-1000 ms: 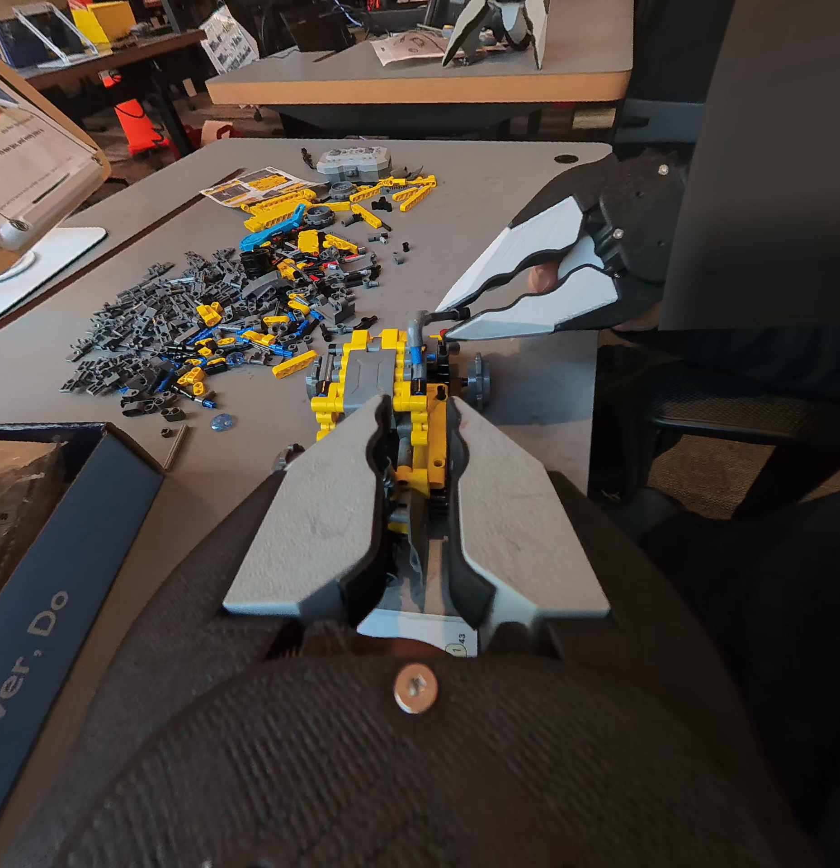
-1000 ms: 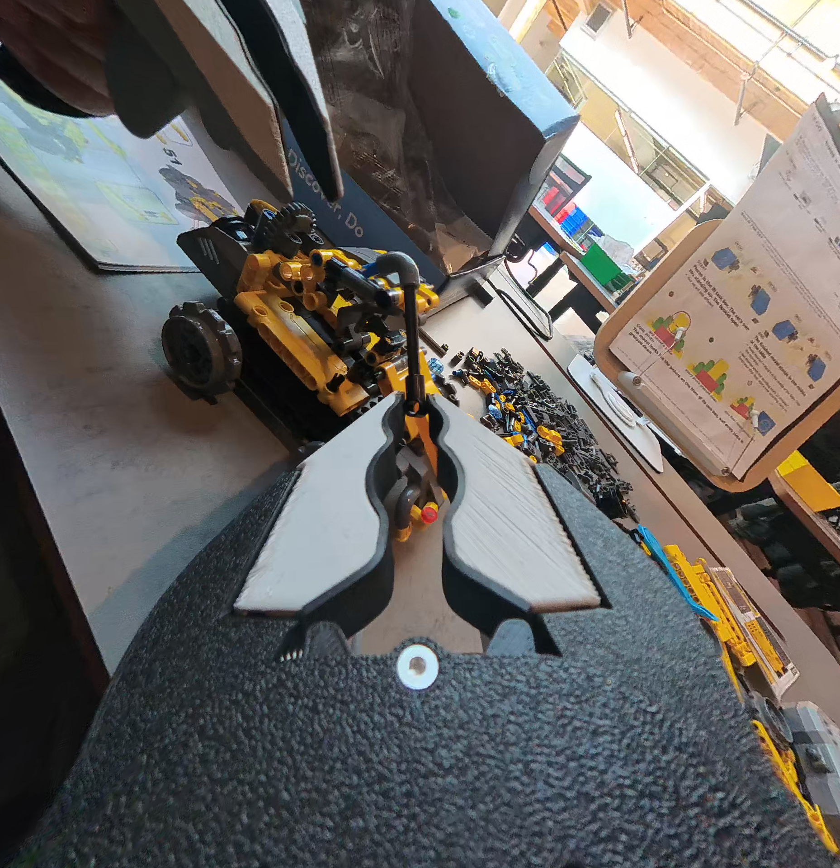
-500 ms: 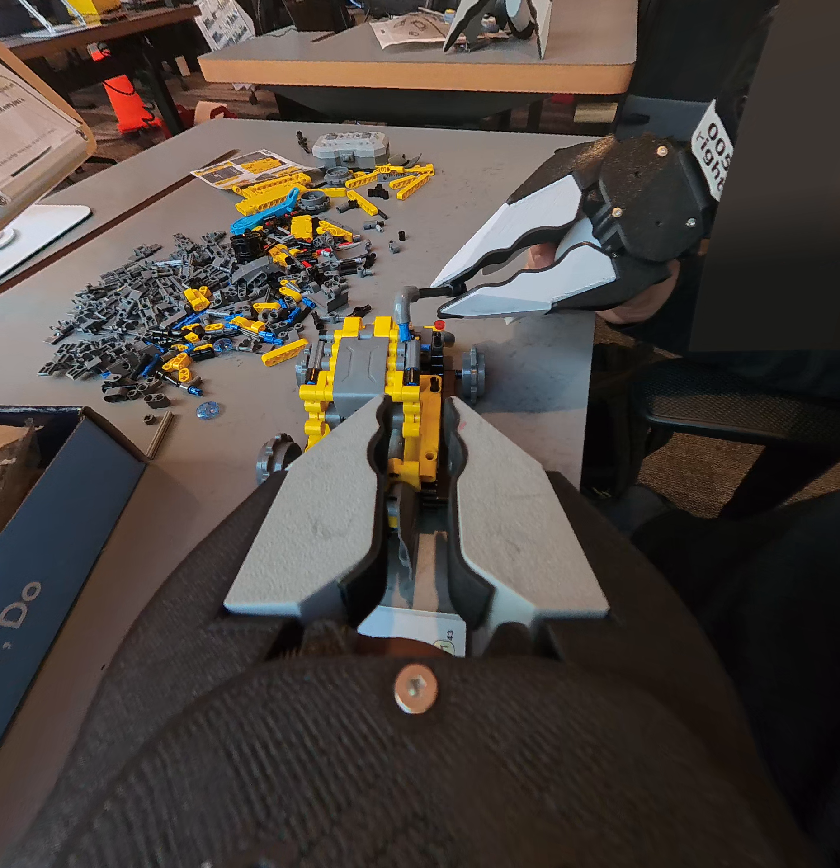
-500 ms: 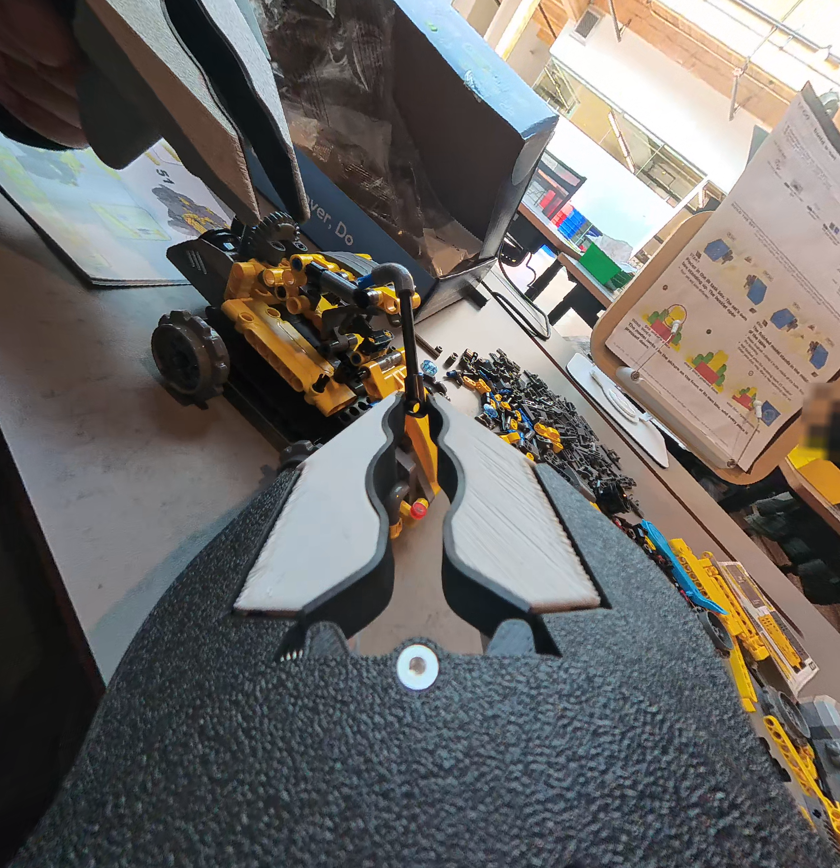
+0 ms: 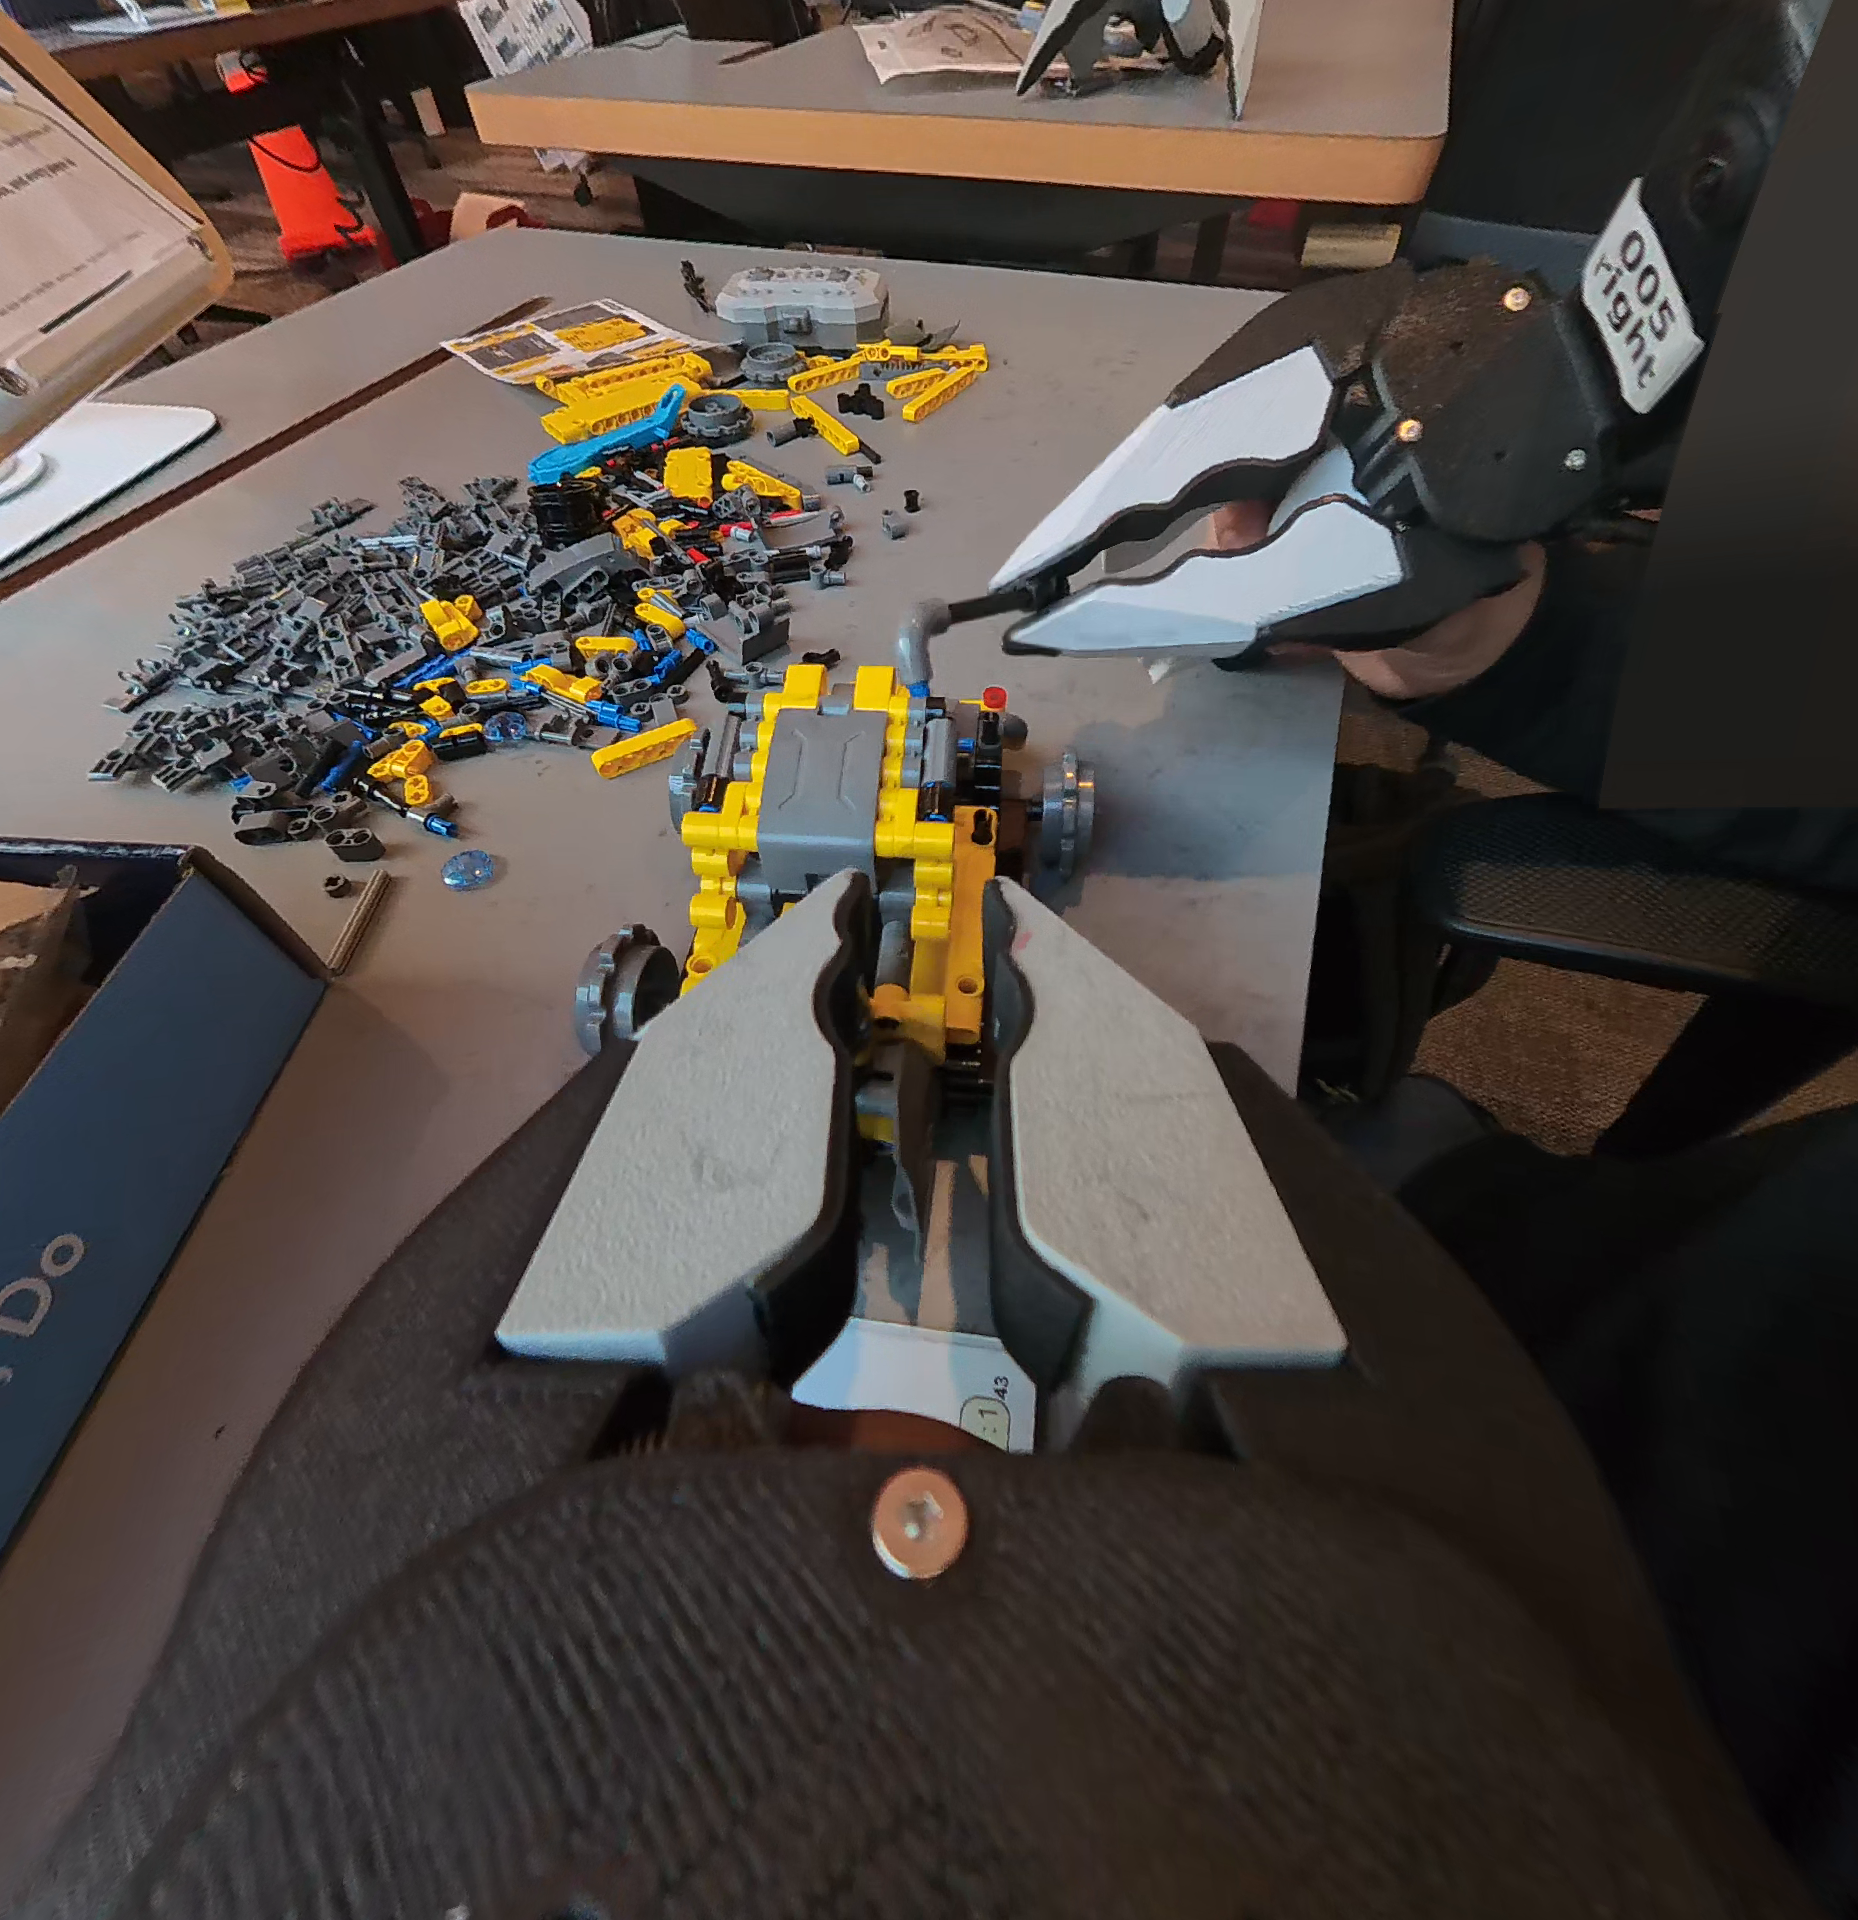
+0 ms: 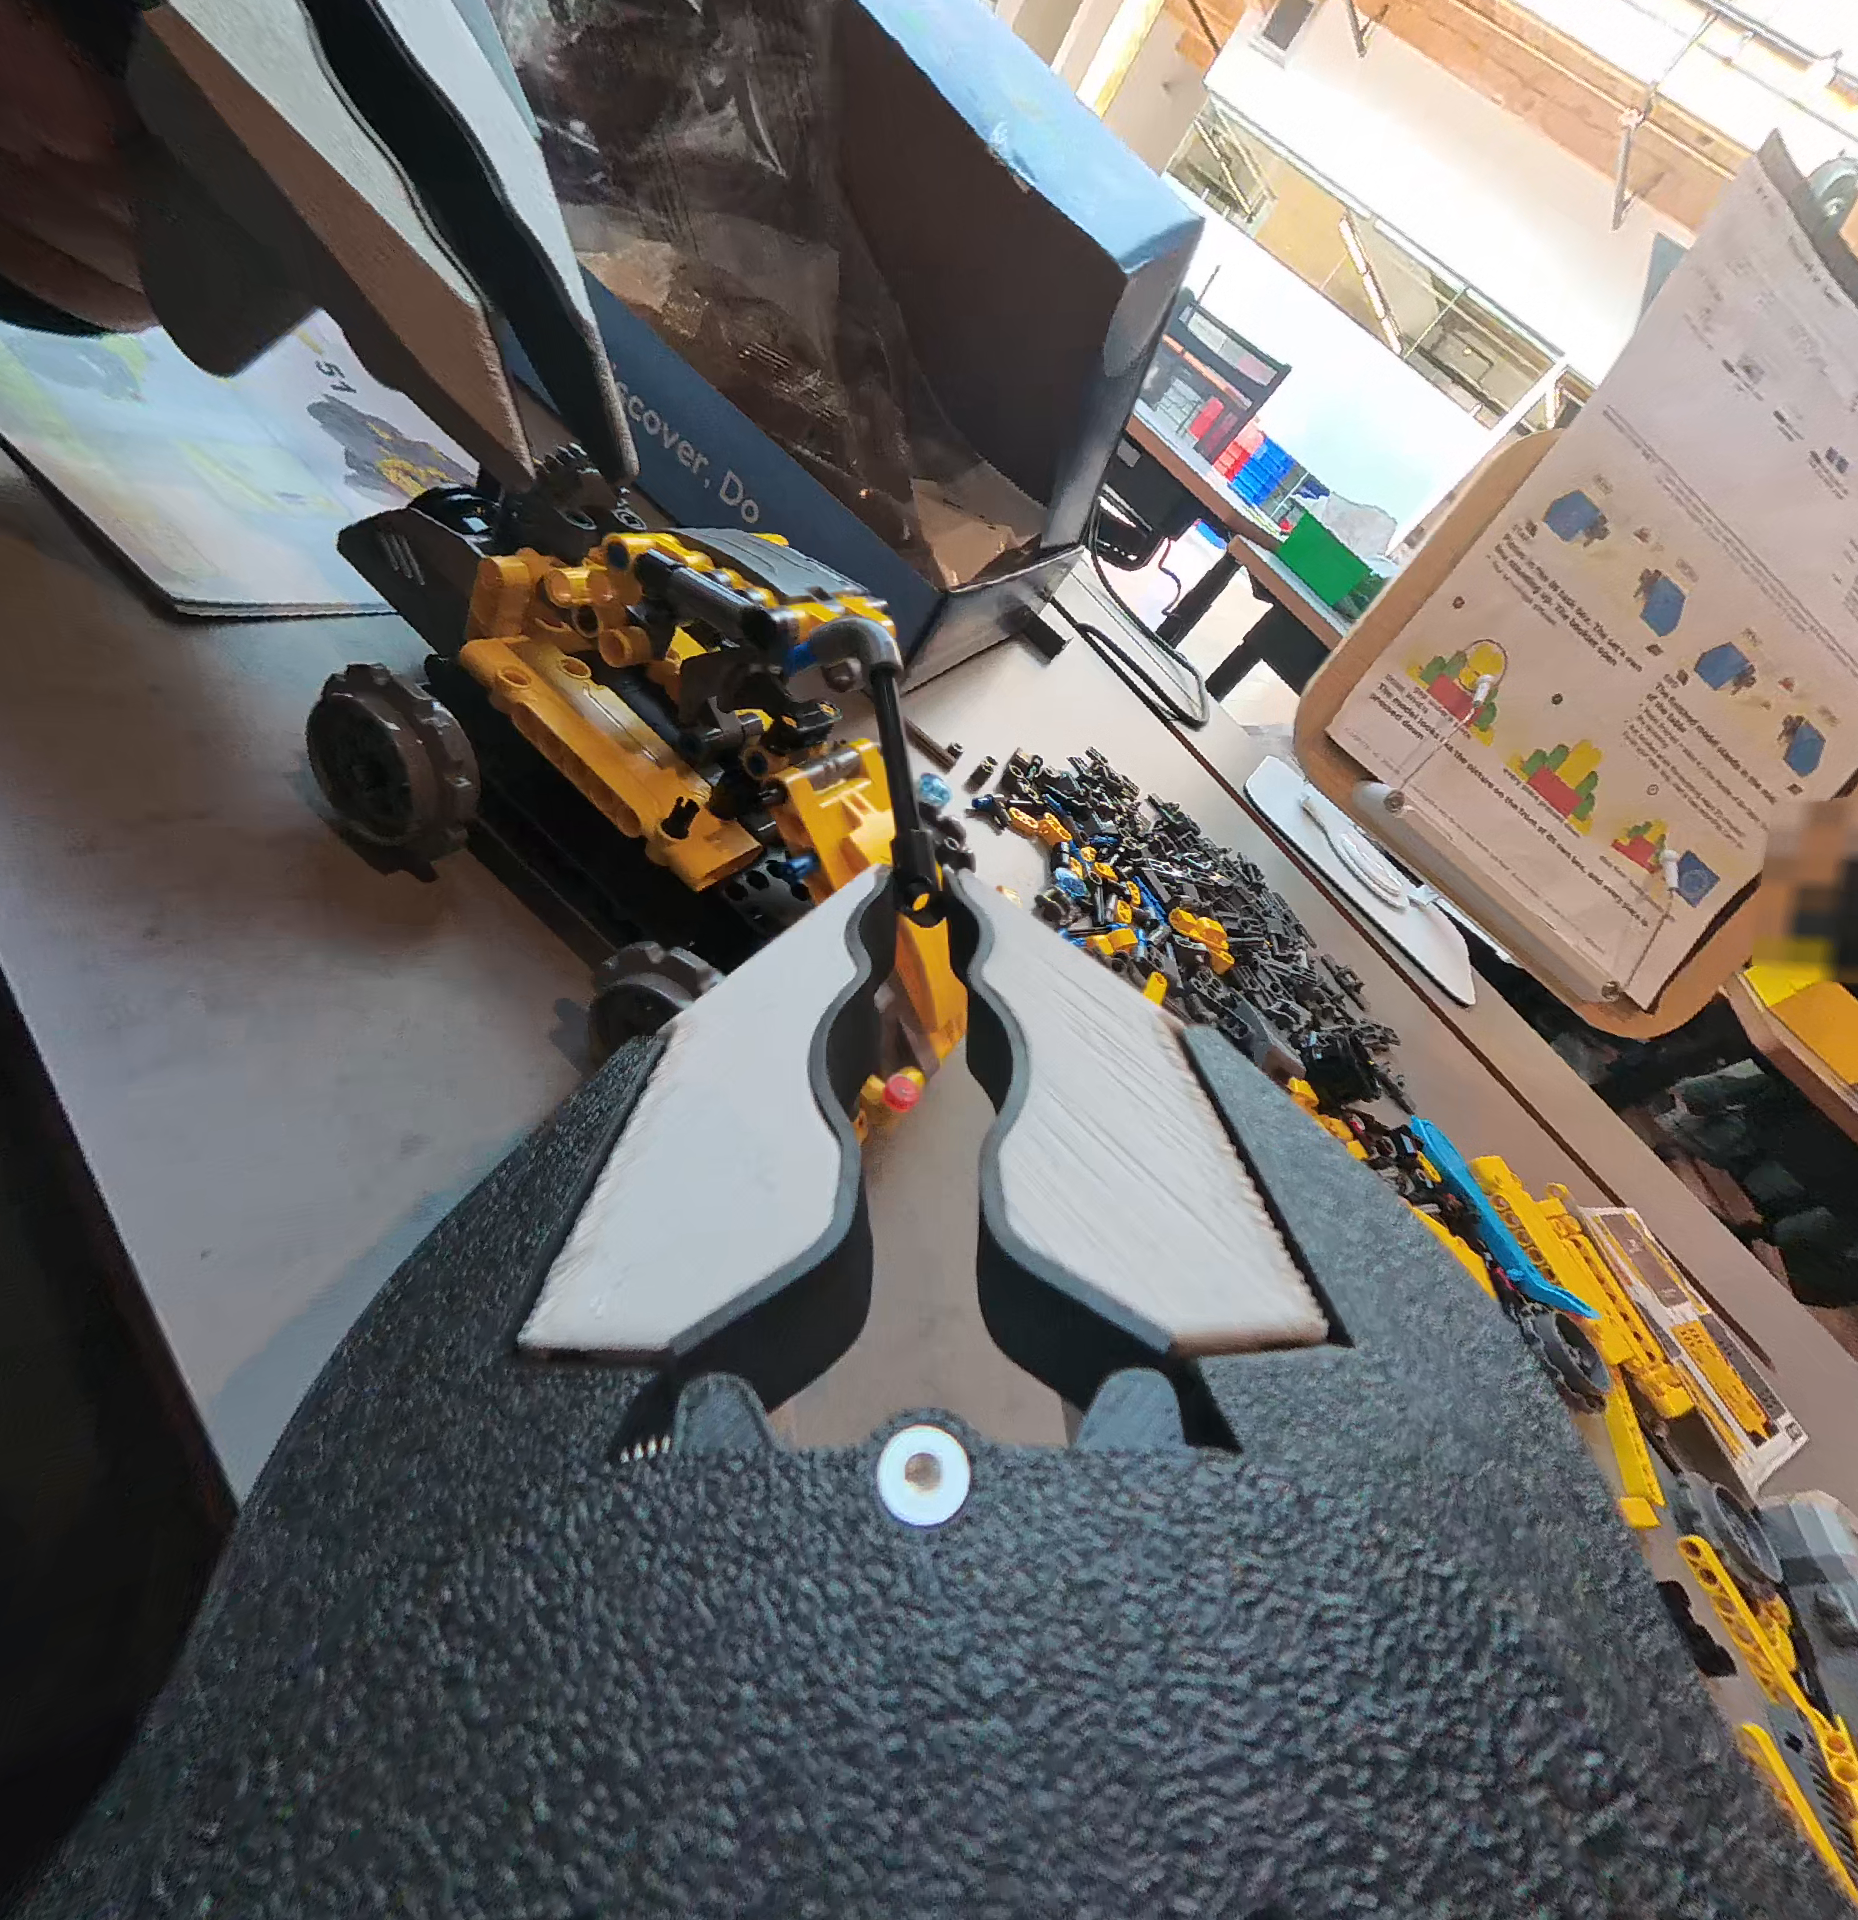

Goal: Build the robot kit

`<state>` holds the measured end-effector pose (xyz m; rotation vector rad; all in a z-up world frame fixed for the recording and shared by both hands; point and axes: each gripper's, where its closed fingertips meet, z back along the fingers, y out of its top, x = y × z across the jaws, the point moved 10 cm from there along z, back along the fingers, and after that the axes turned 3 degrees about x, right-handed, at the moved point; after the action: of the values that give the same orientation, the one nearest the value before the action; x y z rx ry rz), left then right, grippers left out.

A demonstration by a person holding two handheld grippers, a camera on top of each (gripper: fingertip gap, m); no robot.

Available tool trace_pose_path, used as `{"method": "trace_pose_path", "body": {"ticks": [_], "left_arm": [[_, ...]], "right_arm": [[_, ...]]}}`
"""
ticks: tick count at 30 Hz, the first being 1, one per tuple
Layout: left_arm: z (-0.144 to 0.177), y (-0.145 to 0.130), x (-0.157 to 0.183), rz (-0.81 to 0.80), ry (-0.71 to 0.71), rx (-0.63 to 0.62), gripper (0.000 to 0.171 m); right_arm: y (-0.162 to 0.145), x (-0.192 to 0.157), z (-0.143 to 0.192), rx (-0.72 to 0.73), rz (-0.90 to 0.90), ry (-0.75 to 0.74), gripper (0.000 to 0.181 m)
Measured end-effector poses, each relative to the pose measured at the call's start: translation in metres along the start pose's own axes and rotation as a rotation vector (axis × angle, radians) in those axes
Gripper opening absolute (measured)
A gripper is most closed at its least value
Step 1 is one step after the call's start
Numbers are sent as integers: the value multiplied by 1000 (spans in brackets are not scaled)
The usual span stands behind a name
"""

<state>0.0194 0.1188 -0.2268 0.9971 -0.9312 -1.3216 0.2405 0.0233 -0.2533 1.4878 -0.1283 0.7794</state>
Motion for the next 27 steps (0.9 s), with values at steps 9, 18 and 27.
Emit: {"method": "trace_pose_path", "body": {"ticks": [9, 18, 27], "left_arm": [[7, -9, -8, -16, 25, 22, 22], [16, 2, -25, 37, 26, 45, 41], [-13, 28, -30, 60, -42, 33, 46]], "right_arm": [[2, 13, 9, -23, -140, -78, 7], [-8, 38, 15, 50, -392, -76, 7], [-10, 42, 20, 116, -417, -36, 7]]}}
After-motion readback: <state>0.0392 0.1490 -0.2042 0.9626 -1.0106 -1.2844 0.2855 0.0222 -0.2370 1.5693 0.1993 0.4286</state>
